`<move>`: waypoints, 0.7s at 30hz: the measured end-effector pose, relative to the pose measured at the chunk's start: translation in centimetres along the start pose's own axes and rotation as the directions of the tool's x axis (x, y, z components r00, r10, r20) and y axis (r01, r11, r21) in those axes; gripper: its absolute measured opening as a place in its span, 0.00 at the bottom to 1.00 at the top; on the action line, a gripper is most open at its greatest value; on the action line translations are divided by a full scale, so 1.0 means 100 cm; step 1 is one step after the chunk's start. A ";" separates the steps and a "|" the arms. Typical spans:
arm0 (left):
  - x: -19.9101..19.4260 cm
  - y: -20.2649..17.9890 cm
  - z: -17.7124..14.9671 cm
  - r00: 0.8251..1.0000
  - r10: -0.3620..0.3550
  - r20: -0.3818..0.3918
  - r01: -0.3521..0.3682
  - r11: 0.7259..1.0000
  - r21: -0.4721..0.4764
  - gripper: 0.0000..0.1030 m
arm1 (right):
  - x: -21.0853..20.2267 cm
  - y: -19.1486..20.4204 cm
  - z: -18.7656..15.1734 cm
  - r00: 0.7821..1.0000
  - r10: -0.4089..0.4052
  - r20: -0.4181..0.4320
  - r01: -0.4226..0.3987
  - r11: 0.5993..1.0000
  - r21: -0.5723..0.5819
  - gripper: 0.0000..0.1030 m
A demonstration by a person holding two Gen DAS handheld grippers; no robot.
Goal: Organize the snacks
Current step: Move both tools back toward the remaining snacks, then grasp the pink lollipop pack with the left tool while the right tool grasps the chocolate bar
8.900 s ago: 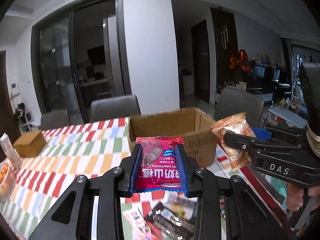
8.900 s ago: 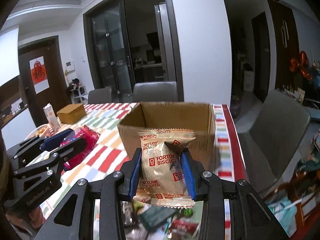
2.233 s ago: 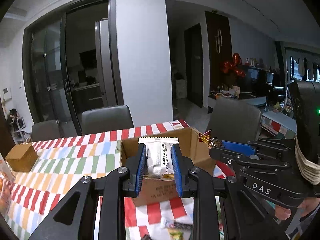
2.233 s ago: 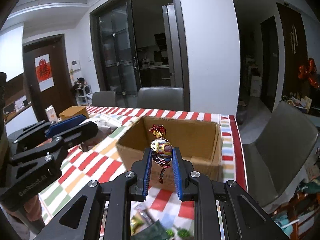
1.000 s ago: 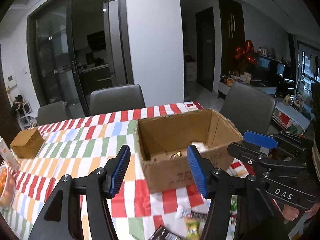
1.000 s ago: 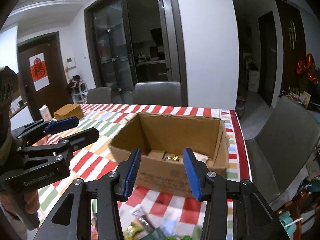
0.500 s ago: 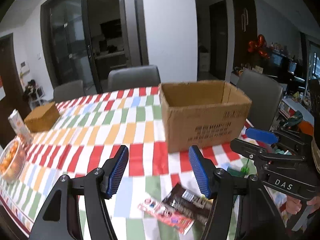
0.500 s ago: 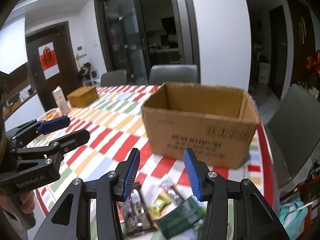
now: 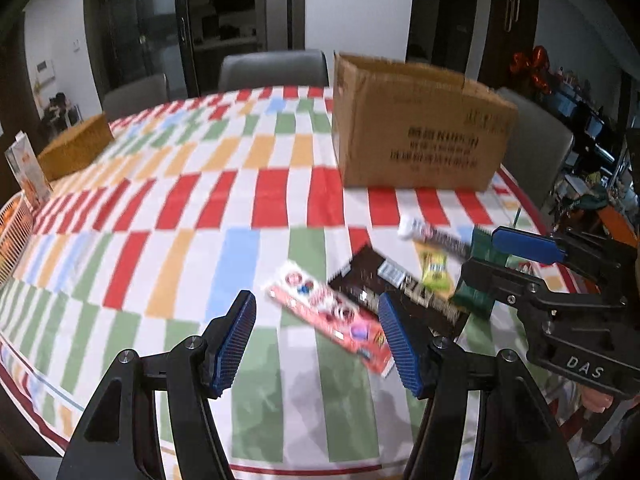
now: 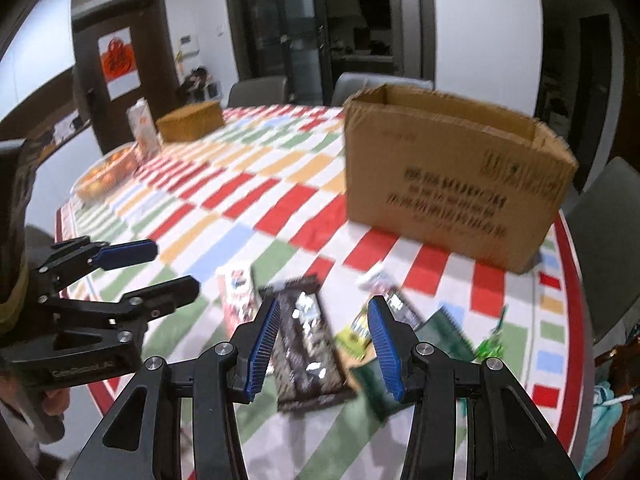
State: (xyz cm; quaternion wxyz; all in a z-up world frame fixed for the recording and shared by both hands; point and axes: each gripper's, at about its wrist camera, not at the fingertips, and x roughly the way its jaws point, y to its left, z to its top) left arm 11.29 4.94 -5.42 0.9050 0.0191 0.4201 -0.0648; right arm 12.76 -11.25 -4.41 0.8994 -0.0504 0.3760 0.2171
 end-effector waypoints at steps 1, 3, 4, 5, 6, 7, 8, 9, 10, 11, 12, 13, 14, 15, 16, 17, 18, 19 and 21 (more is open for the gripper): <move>0.003 -0.001 -0.003 1.000 -0.005 -0.010 0.005 1.000 0.002 0.61 | 0.002 0.001 -0.004 1.000 0.006 -0.013 -0.006 1.000 -0.002 0.46; 0.011 -0.002 -0.007 0.999 -0.007 -0.033 0.008 1.000 0.002 0.61 | 0.008 0.001 -0.010 0.999 0.017 -0.039 -0.017 1.000 0.005 0.46; 0.016 -0.003 -0.010 0.999 -0.010 -0.044 0.010 1.000 0.003 0.61 | 0.012 0.000 -0.014 0.998 0.023 -0.054 -0.022 1.000 0.012 0.46; 0.020 -0.004 -0.012 0.999 -0.010 -0.053 0.010 1.000 0.002 0.61 | 0.015 -0.001 -0.017 0.997 0.025 -0.068 -0.024 1.000 0.016 0.46; 0.024 -0.005 -0.013 0.998 -0.011 -0.061 0.011 1.000 0.002 0.61 | 0.018 -0.001 -0.020 0.997 0.023 -0.079 -0.022 1.000 0.021 0.46; 0.027 -0.006 -0.013 0.998 -0.010 -0.065 0.011 1.000 0.004 0.61 | 0.019 -0.002 -0.022 0.996 0.023 -0.085 -0.021 1.000 0.022 0.46; 0.032 -0.008 -0.014 0.997 -0.005 -0.073 0.005 1.000 0.002 0.61 | 0.021 -0.003 -0.024 0.995 0.022 -0.093 -0.020 1.000 0.024 0.46; 0.035 -0.009 -0.015 0.997 -0.006 -0.078 0.006 1.000 -0.002 0.61 | 0.023 -0.004 -0.026 0.995 0.022 -0.097 -0.019 0.999 0.026 0.46; 0.039 -0.010 -0.014 0.996 -0.010 -0.084 0.010 1.000 -0.005 0.61 | 0.024 -0.004 -0.027 0.995 0.022 -0.102 -0.019 0.999 0.029 0.46; 0.044 -0.011 -0.015 0.995 -0.004 -0.095 0.003 1.000 -0.011 0.61 | 0.025 -0.005 -0.029 0.994 0.023 -0.106 -0.020 0.999 0.032 0.46; 0.048 -0.011 -0.015 0.995 -0.002 -0.103 -0.001 1.000 -0.020 0.61 | 0.026 -0.005 -0.030 0.994 0.023 -0.109 -0.019 0.999 0.034 0.46; 0.051 -0.011 -0.015 0.994 -0.008 -0.107 0.005 1.000 -0.029 0.61 | 0.028 -0.005 -0.031 0.993 0.024 -0.113 -0.019 0.999 0.037 0.46; 0.054 -0.011 -0.015 0.994 -0.009 -0.111 0.005 0.999 -0.038 0.61 | 0.029 -0.006 -0.031 0.993 0.024 -0.115 -0.020 0.999 0.039 0.46; 0.057 -0.011 -0.014 0.994 -0.005 -0.111 0.000 0.999 -0.047 0.61 | 0.030 -0.006 -0.032 0.993 0.025 -0.117 -0.020 0.999 0.042 0.46; 0.059 -0.011 -0.014 0.994 -0.001 -0.112 -0.005 0.999 -0.052 0.61 | 0.031 -0.007 -0.032 0.992 0.025 -0.121 -0.019 0.999 0.046 0.46; 0.062 -0.011 -0.013 0.993 0.001 -0.116 -0.008 0.998 -0.062 0.61 | 0.032 -0.008 -0.033 0.992 0.026 -0.124 -0.020 0.999 0.049 0.46; 0.065 -0.012 -0.014 0.993 -0.005 -0.120 -0.004 0.997 -0.072 0.61 | 0.033 -0.008 -0.033 0.992 0.027 -0.126 -0.021 0.999 0.050 0.46; 0.067 -0.012 -0.013 0.992 -0.008 -0.123 -0.002 0.997 -0.078 0.61 | 0.034 -0.009 -0.033 0.991 0.028 -0.128 -0.021 0.998 0.052 0.46; 0.071 -0.012 -0.014 0.993 -0.012 -0.121 0.001 0.996 -0.090 0.63 | 0.036 -0.009 -0.034 0.991 0.032 -0.131 -0.025 0.998 0.054 0.46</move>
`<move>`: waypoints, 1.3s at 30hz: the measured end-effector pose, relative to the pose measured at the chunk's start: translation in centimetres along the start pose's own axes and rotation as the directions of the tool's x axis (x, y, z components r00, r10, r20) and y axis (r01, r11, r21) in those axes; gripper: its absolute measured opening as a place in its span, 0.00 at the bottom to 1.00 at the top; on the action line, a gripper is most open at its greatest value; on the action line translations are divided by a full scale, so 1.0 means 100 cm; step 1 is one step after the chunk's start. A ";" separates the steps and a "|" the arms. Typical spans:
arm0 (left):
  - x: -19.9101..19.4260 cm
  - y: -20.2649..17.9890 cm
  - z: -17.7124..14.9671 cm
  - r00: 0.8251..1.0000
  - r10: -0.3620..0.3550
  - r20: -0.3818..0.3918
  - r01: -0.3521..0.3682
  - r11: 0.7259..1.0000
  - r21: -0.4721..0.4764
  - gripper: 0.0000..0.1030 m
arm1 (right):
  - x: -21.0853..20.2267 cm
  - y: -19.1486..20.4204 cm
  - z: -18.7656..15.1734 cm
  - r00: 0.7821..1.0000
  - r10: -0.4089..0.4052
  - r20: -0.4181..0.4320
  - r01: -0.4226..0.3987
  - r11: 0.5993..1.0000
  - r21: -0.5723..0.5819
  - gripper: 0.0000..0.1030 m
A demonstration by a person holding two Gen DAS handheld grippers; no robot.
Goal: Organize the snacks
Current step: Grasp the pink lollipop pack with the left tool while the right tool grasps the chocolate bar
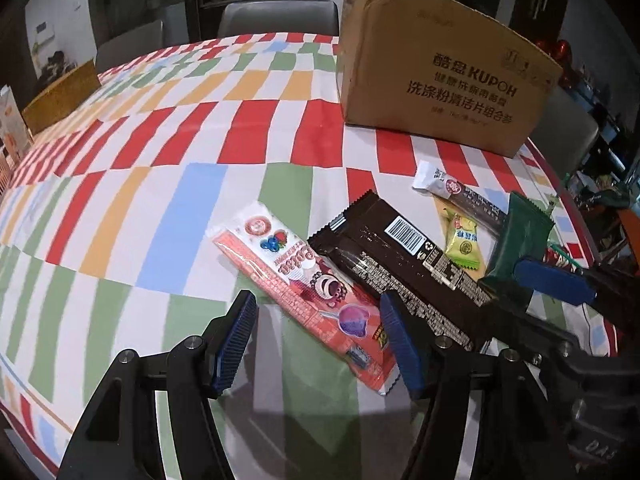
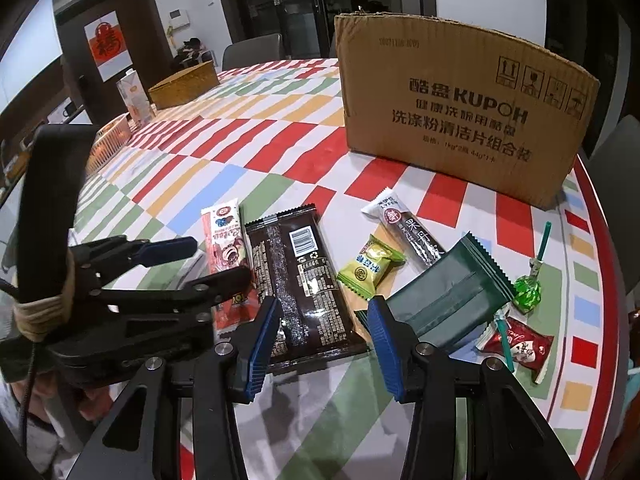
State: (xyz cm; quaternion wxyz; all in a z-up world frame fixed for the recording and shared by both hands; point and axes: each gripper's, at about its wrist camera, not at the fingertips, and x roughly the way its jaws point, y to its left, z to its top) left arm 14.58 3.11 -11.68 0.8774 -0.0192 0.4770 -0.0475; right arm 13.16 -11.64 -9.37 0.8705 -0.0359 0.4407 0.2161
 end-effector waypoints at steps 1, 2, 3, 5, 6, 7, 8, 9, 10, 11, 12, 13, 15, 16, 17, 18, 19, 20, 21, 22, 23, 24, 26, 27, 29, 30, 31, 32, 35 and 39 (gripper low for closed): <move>0.001 -0.001 0.000 1.000 0.000 0.001 0.000 1.000 0.000 0.63 | 0.001 0.000 0.000 1.000 0.000 -0.001 0.000 1.000 0.000 0.46; 0.001 0.000 0.000 1.000 0.004 0.001 -0.004 1.000 0.000 0.63 | 0.001 0.000 -0.001 1.000 0.003 -0.002 -0.003 1.000 -0.001 0.46; 0.003 0.000 -0.001 1.000 0.013 -0.006 -0.013 1.000 0.002 0.63 | 0.002 0.001 -0.001 1.000 0.005 -0.003 -0.005 1.000 -0.001 0.46; 0.004 0.002 -0.005 1.000 0.025 -0.008 -0.025 1.000 0.017 0.62 | 0.003 0.001 -0.001 1.000 0.007 -0.005 -0.007 1.000 -0.001 0.46; 0.004 0.003 -0.007 0.999 0.037 -0.008 -0.037 0.999 0.025 0.62 | 0.004 0.002 -0.001 1.000 0.005 -0.005 -0.005 1.000 -0.002 0.46; 0.003 0.004 -0.009 0.999 0.047 -0.007 -0.047 0.998 0.031 0.61 | 0.005 0.003 -0.001 1.000 0.003 -0.005 -0.003 1.000 -0.007 0.46; 0.002 0.005 -0.011 0.998 0.056 -0.004 -0.055 0.998 0.040 0.61 | 0.005 0.004 -0.001 1.000 0.004 -0.006 -0.004 1.000 -0.010 0.46; 0.002 0.007 -0.012 0.999 0.052 0.004 -0.052 0.998 0.044 0.61 | 0.006 0.005 0.000 1.000 0.005 -0.006 -0.005 1.000 -0.015 0.46; 0.001 0.008 -0.012 0.999 0.049 0.008 -0.050 0.998 0.046 0.61 | 0.008 0.007 0.000 1.000 0.006 -0.007 -0.007 1.000 -0.023 0.46; 0.002 0.010 -0.012 0.999 0.048 0.009 -0.049 0.998 0.048 0.61 | 0.010 0.009 0.000 1.000 0.009 -0.010 -0.010 0.999 -0.033 0.46; 0.002 0.010 -0.011 0.999 0.046 0.009 -0.046 0.998 0.046 0.61 | 0.013 0.011 0.001 1.000 0.014 -0.015 -0.015 0.999 -0.041 0.46; 0.002 0.011 -0.010 0.999 0.045 0.010 -0.045 0.998 0.043 0.61 | 0.015 0.012 0.002 1.000 0.022 -0.020 -0.023 0.999 -0.045 0.46; 0.004 0.013 -0.007 0.999 0.048 0.014 -0.048 0.998 0.039 0.60 | 0.020 0.013 0.003 0.999 0.034 -0.033 -0.035 0.998 -0.049 0.46; 0.004 0.012 -0.006 0.999 0.049 0.017 -0.050 0.998 0.038 0.58 | 0.023 0.013 0.004 0.998 0.037 -0.044 -0.039 0.998 -0.050 0.47; 0.004 0.013 -0.006 0.998 0.053 0.024 -0.054 0.998 0.039 0.51 | 0.024 0.014 0.004 0.998 0.039 -0.044 -0.041 0.998 -0.053 0.53; 0.004 0.013 -0.006 0.998 0.052 0.028 -0.053 0.998 0.040 0.40 | 0.025 0.014 0.006 0.998 0.037 -0.046 -0.040 0.998 -0.056 0.55; 0.003 0.015 -0.006 0.998 0.048 0.032 -0.050 0.998 0.038 0.36 | 0.027 0.015 0.007 0.998 0.038 -0.054 -0.041 0.997 -0.058 0.55; 0.003 0.015 -0.006 0.998 0.045 0.032 -0.046 0.998 0.035 0.31 | 0.029 0.016 0.008 0.997 0.040 -0.059 -0.043 0.997 -0.061 0.55; 0.002 0.017 -0.007 0.999 0.040 0.034 -0.041 0.999 0.031 0.30 | 0.032 0.017 0.008 0.997 0.036 -0.066 -0.041 0.997 -0.068 0.55; 0.002 0.018 -0.007 0.999 0.032 0.034 -0.033 0.999 0.029 0.30 | 0.033 0.018 0.008 0.997 0.031 -0.069 -0.036 0.997 -0.073 0.55; 0.001 0.019 -0.007 0.999 0.029 0.033 -0.030 0.999 0.029 0.30 | 0.035 0.019 0.009 0.997 0.025 -0.071 -0.030 0.996 -0.079 0.55; 0.000 0.019 -0.008 0.999 0.026 0.030 -0.027 0.999 0.030 0.29 | 0.037 0.019 0.009 0.997 0.020 -0.074 -0.026 0.996 -0.082 0.55; -0.003 0.022 -0.009 1.000 0.009 0.026 -0.010 1.000 0.013 0.29 | 0.040 0.019 0.009 0.997 0.014 -0.080 -0.021 0.996 -0.084 0.55; -0.004 0.023 -0.011 1.000 0.002 0.024 -0.002 1.000 0.006 0.29 | 0.041 0.019 0.010 0.997 0.013 -0.082 -0.020 0.996 -0.085 0.55; -0.008 0.024 -0.013 1.000 0.001 0.027 -0.001 1.000 0.002 0.29 | 0.044 0.020 0.011 0.996 0.007 -0.086 -0.015 0.996 -0.092 0.55; -0.011 0.024 -0.015 0.999 0.003 0.032 -0.003 1.000 0.001 0.29 | 0.046 0.021 0.012 0.996 0.003 -0.088 -0.011 0.995 -0.098 0.55; -0.014 0.024 -0.016 0.999 0.004 0.036 -0.004 1.000 0.003 0.29 | 0.047 0.022 0.012 0.996 0.000 -0.092 -0.009 0.995 -0.104 0.55; -0.017 0.023 -0.017 0.999 0.005 0.042 -0.005 1.000 0.004 0.29 | 0.048 0.021 0.011 0.996 -0.001 -0.091 -0.009 0.994 -0.106 0.56; -0.025 0.022 -0.018 0.999 0.001 0.054 -0.001 1.000 0.005 0.29 | 0.049 0.024 0.011 0.996 -0.018 -0.084 0.007 0.992 -0.124 0.56; -0.032 0.020 -0.019 0.998 0.000 0.068 0.000 1.000 0.008 0.29 | 0.048 0.026 0.009 0.997 -0.035 -0.074 0.024 0.989 -0.146 0.51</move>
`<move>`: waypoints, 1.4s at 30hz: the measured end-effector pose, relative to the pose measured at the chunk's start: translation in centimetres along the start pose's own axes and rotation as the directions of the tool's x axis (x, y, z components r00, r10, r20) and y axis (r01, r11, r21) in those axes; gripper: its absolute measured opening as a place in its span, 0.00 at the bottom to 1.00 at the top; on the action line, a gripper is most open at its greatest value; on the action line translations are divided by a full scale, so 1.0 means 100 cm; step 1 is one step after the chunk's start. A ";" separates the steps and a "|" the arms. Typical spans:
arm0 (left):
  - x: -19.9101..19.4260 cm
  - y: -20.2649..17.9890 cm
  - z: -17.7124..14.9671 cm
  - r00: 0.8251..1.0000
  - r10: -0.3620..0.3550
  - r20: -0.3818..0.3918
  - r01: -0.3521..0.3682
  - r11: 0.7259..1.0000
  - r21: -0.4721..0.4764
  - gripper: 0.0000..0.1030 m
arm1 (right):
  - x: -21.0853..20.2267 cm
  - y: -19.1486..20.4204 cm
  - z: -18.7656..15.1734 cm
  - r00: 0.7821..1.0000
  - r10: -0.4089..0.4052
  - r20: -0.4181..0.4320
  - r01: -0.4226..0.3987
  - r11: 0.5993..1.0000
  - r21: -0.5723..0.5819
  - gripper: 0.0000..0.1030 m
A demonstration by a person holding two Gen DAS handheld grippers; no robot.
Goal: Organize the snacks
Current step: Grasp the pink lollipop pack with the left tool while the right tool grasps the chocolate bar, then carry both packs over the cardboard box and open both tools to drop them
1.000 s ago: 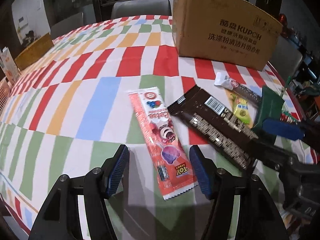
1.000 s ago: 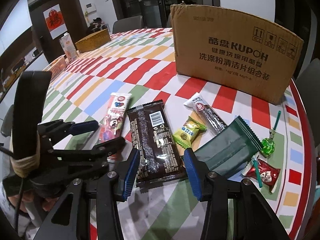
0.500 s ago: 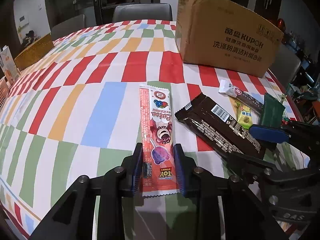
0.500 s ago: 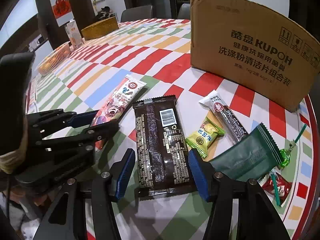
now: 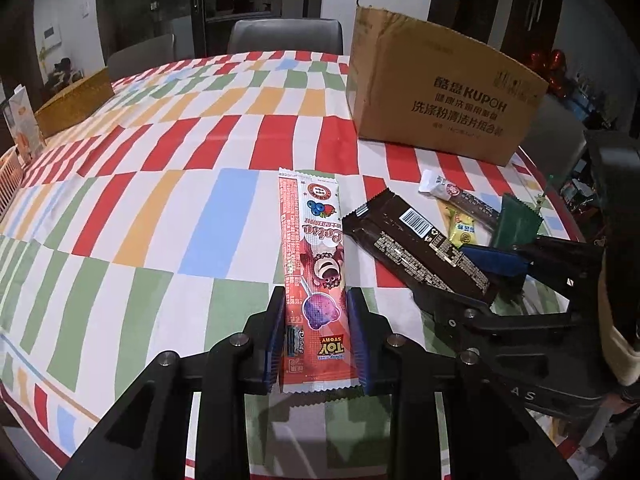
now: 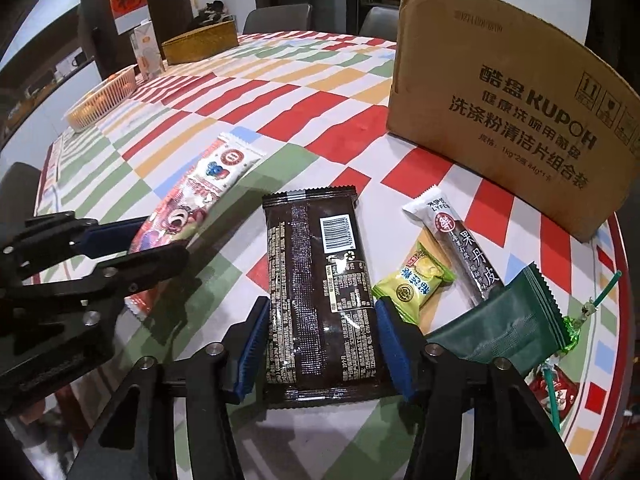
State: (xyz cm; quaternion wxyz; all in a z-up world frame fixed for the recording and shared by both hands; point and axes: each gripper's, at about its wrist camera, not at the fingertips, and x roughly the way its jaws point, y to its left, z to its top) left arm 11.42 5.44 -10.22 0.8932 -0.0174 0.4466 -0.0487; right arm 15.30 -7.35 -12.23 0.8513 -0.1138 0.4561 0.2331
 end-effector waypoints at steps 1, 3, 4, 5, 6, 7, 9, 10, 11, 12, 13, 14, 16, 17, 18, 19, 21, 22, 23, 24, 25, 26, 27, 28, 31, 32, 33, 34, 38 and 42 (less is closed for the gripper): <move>-0.001 -0.001 0.000 1.000 -0.001 0.003 0.001 1.000 0.000 0.29 | -0.001 -0.001 0.000 1.000 0.004 0.002 -0.004 1.000 0.008 0.51; -0.005 -0.002 0.000 1.000 -0.004 0.010 0.004 1.000 0.000 0.29 | -0.003 -0.003 -0.001 1.000 0.011 0.005 -0.012 1.000 0.018 0.51; -0.007 -0.002 0.001 1.000 -0.006 0.016 0.006 1.000 -0.002 0.29 | -0.005 -0.003 -0.001 1.000 0.014 0.013 -0.014 1.000 0.027 0.50; -0.010 -0.003 0.002 1.000 -0.010 0.021 0.010 1.000 -0.003 0.29 | -0.008 -0.004 -0.001 1.000 0.018 0.020 -0.018 0.999 0.032 0.50; -0.013 -0.004 0.003 1.000 -0.013 0.028 0.013 1.000 -0.003 0.29 | -0.010 -0.004 -0.001 0.999 0.022 0.027 -0.023 0.999 0.036 0.50; -0.015 -0.004 0.004 0.999 -0.015 0.034 0.015 1.000 -0.003 0.29 | -0.016 -0.005 -0.001 0.999 0.025 0.040 -0.027 0.999 0.045 0.50; -0.022 -0.007 0.007 0.998 -0.020 0.054 0.021 1.000 -0.002 0.29 | -0.024 -0.006 0.000 0.998 0.027 0.060 -0.030 0.998 0.051 0.50; -0.025 -0.007 0.008 0.998 -0.023 0.061 0.023 1.000 -0.001 0.29 | -0.029 -0.007 0.000 0.997 0.024 0.073 -0.028 0.998 0.055 0.50; -0.028 -0.009 0.010 0.997 -0.025 0.072 0.025 1.000 0.001 0.29 | -0.034 -0.008 0.000 0.996 0.020 0.086 -0.025 0.998 0.058 0.50; -0.033 -0.011 0.013 0.996 -0.030 0.085 0.030 1.000 0.005 0.29 | -0.039 -0.009 0.000 0.995 0.015 0.099 -0.022 0.998 0.062 0.50; -0.037 -0.013 0.015 0.995 -0.034 0.096 0.033 0.999 0.008 0.29 | -0.044 -0.011 0.001 0.994 0.010 0.113 -0.017 0.998 0.068 0.50; -0.040 -0.014 0.017 0.994 -0.036 0.104 0.036 0.999 0.009 0.29 | -0.051 -0.013 0.002 0.992 0.006 0.129 -0.016 0.997 0.077 0.50; -0.047 -0.019 0.021 0.991 -0.044 0.129 0.042 0.999 0.016 0.29 | -0.061 -0.018 0.003 0.988 0.001 0.155 -0.016 0.996 0.092 0.50; -0.052 -0.022 0.025 0.988 -0.050 0.144 0.048 0.999 0.021 0.29 | -0.068 -0.020 0.004 0.985 -0.004 0.172 -0.014 0.995 0.101 0.50; -0.055 -0.024 0.027 0.987 -0.055 0.153 0.051 0.998 0.025 0.29 | -0.073 -0.022 0.004 0.983 -0.009 0.184 -0.011 0.994 0.107 0.50; -0.057 -0.026 0.030 0.985 -0.057 0.163 0.053 0.998 0.030 0.29 | -0.079 -0.024 0.005 0.980 -0.017 0.200 -0.005 0.994 0.113 0.50; -0.062 -0.032 0.038 0.981 -0.066 0.182 0.060 0.997 0.042 0.29 | -0.089 -0.028 0.008 0.973 -0.035 0.227 0.007 0.992 0.122 0.50; -0.063 -0.034 0.041 0.979 -0.070 0.190 0.063 0.997 0.044 0.29 | -0.096 -0.031 0.009 0.969 -0.045 0.244 0.014 0.992 0.128 0.50; -0.066 -0.037 0.045 0.976 -0.077 0.202 0.068 0.996 0.049 0.29 | -0.100 -0.033 0.011 0.965 -0.052 0.255 0.018 0.991 0.134 0.50; -0.067 -0.039 0.049 0.974 -0.081 0.210 0.072 0.996 0.053 0.29 | -0.104 -0.035 0.011 0.962 -0.059 0.266 0.022 0.990 0.140 0.50; -0.068 -0.041 0.052 0.973 -0.084 0.217 0.074 0.996 0.055 0.29 | -0.109 -0.038 0.013 0.958 -0.067 0.279 0.026 0.989 0.146 0.50; -0.070 -0.043 0.056 0.970 -0.088 0.225 0.076 0.995 0.058 0.29 | -0.113 -0.042 0.014 0.954 -0.075 0.291 0.031 0.988 0.152 0.50; -0.071 -0.046 0.060 0.968 -0.095 0.234 0.082 0.994 0.066 0.29 | -0.119 -0.046 0.015 0.948 -0.088 0.305 0.041 0.986 0.160 0.50; -0.072 -0.049 0.064 0.965 -0.099 0.241 0.084 0.994 0.072 0.29 | -0.122 -0.048 0.016 0.944 -0.099 0.314 0.049 0.985 0.164 0.50; -0.074 -0.056 0.078 0.958 -0.110 0.264 0.089 0.992 0.092 0.29 | -0.136 -0.060 0.022 0.929 -0.133 0.346 0.071 0.980 0.185 0.50; -0.074 -0.059 0.084 0.956 -0.113 0.269 0.089 0.991 0.098 0.29 | -0.139 -0.063 0.025 0.926 -0.138 0.352 0.074 0.979 0.191 0.50; -0.073 -0.061 0.090 0.955 -0.115 0.273 0.090 0.990 0.104 0.29 | -0.141 -0.067 0.026 0.922 -0.146 0.358 0.078 0.977 0.198 0.50; -0.072 -0.063 0.095 0.954 -0.120 0.275 0.093 0.990 0.110 0.29 | -0.145 -0.071 0.029 0.918 -0.157 0.365 0.085 0.975 0.203 0.50; -0.067 -0.069 0.122 0.952 -0.138 0.274 0.108 0.987 0.122 0.29 | -0.155 -0.085 0.041 0.899 -0.199 0.389 0.122 0.969 0.214 0.50; -0.065 -0.075 0.146 0.947 -0.140 0.288 0.102 0.985 0.143 0.29 | -0.161 -0.100 0.055 0.890 -0.225 0.397 0.147 0.965 0.217 0.50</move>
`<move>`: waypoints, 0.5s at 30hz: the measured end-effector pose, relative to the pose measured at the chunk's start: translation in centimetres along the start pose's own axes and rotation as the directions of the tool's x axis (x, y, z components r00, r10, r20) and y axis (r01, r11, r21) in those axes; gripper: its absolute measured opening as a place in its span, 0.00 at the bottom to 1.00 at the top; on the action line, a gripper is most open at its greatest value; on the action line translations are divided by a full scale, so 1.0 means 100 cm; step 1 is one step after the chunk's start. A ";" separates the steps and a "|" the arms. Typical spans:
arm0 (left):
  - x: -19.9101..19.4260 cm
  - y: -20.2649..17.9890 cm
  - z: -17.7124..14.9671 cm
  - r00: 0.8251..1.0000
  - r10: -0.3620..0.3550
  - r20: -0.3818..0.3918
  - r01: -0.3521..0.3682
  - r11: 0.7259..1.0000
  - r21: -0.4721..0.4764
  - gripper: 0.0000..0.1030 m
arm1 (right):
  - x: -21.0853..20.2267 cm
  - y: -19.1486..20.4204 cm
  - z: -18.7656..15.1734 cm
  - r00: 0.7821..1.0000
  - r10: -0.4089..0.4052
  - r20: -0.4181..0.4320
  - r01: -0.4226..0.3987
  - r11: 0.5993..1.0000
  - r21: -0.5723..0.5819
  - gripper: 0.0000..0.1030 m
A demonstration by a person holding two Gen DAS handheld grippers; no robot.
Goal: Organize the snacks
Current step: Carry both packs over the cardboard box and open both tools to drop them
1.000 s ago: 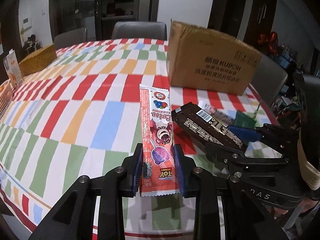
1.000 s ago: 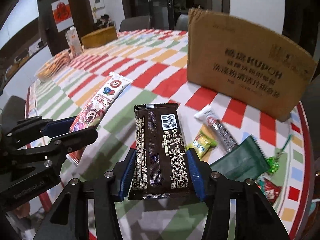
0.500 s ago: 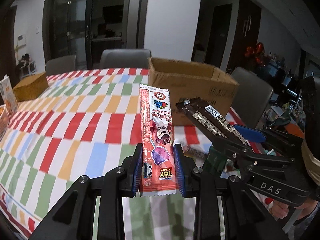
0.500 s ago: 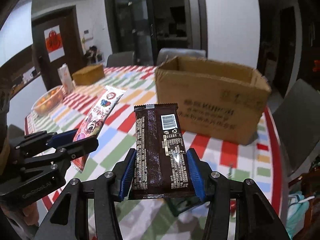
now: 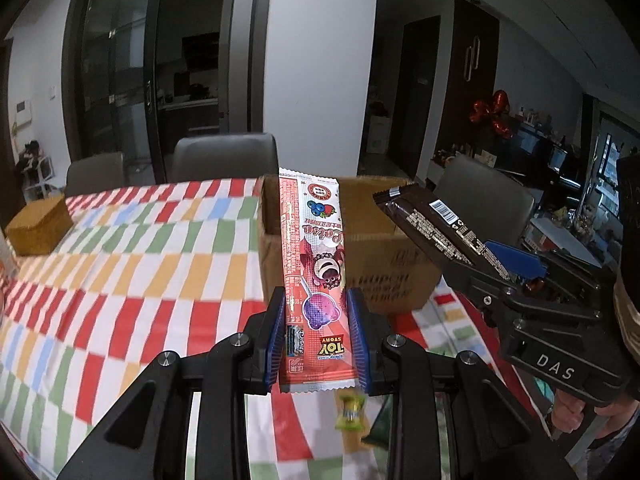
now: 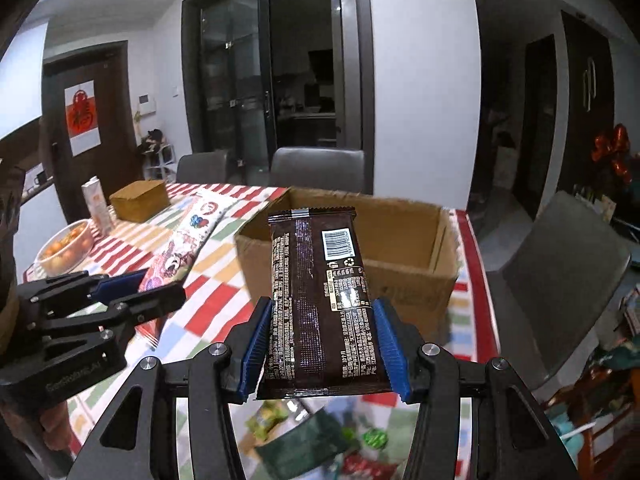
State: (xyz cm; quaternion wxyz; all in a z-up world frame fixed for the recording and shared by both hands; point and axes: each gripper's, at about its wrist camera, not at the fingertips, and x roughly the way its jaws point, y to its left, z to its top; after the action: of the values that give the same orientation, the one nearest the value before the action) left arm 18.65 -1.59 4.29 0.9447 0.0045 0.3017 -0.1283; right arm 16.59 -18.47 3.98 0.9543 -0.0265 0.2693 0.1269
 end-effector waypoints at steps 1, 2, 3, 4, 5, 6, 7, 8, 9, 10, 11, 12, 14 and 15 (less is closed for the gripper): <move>0.003 -0.001 0.006 1.000 0.000 0.004 0.000 1.000 0.008 0.29 | 0.001 -0.004 0.002 1.000 -0.004 0.002 0.004 1.000 -0.002 0.50; 0.005 -0.002 0.013 1.000 0.001 0.007 -0.001 1.000 0.016 0.29 | 0.002 -0.008 0.006 1.000 -0.009 0.004 0.009 1.000 -0.003 0.50; 0.008 -0.003 0.019 1.000 0.001 0.009 -0.001 1.000 0.025 0.29 | 0.004 -0.010 0.011 1.000 -0.012 0.006 0.012 1.000 -0.003 0.50; 0.011 -0.005 0.025 1.000 -0.001 0.011 0.000 0.999 0.033 0.29 | 0.006 -0.013 0.015 1.000 -0.013 0.007 0.013 1.000 -0.004 0.50; 0.015 -0.005 0.033 1.000 -0.003 0.011 0.002 0.999 0.039 0.29 | 0.009 -0.017 0.020 1.000 -0.017 0.005 0.017 1.000 -0.005 0.50; 0.018 -0.006 0.037 1.000 -0.004 0.010 0.004 0.999 0.045 0.29 | 0.010 -0.020 0.024 1.000 -0.021 0.006 0.021 1.000 -0.004 0.50; 0.021 -0.007 0.041 1.000 -0.005 0.009 0.004 0.999 0.049 0.29 | 0.012 -0.023 0.029 1.000 -0.023 0.006 0.023 1.000 -0.007 0.50; 0.024 -0.007 0.047 1.000 -0.006 0.008 0.005 0.999 0.053 0.29 | 0.014 -0.026 0.031 1.000 -0.026 0.007 0.026 1.000 -0.009 0.50; 0.029 -0.008 0.053 1.000 -0.009 0.003 0.009 0.998 0.060 0.29 | 0.015 -0.028 0.035 0.999 -0.031 0.008 0.031 0.999 -0.011 0.50; 0.034 -0.007 0.058 1.000 -0.011 -0.005 0.011 0.998 0.062 0.29 | 0.018 -0.031 0.039 0.999 -0.036 0.007 0.036 0.999 -0.015 0.50; 0.037 -0.007 0.062 1.000 -0.012 -0.012 0.013 0.998 0.060 0.29 | 0.022 -0.033 0.043 0.999 -0.041 0.004 0.041 0.999 -0.018 0.50; 0.043 -0.007 0.067 1.000 -0.014 -0.023 0.015 0.998 0.057 0.29 | 0.025 -0.036 0.048 0.999 -0.045 0.002 0.045 0.999 -0.016 0.50; 0.056 -0.005 0.075 0.999 -0.020 -0.047 0.022 0.999 0.048 0.29 | 0.034 -0.042 0.056 0.999 -0.052 -0.007 0.052 0.999 -0.011 0.50; 0.060 -0.005 0.078 0.998 -0.022 -0.055 0.024 0.999 0.043 0.29 | 0.037 -0.045 0.058 0.998 -0.055 -0.011 0.055 0.998 -0.007 0.50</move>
State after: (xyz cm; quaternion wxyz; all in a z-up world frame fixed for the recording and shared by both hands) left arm 27.65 -4.15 7.25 0.9343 0.0251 0.3244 -0.1455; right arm 23.77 -21.27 6.93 0.9559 -0.0381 0.2732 0.1012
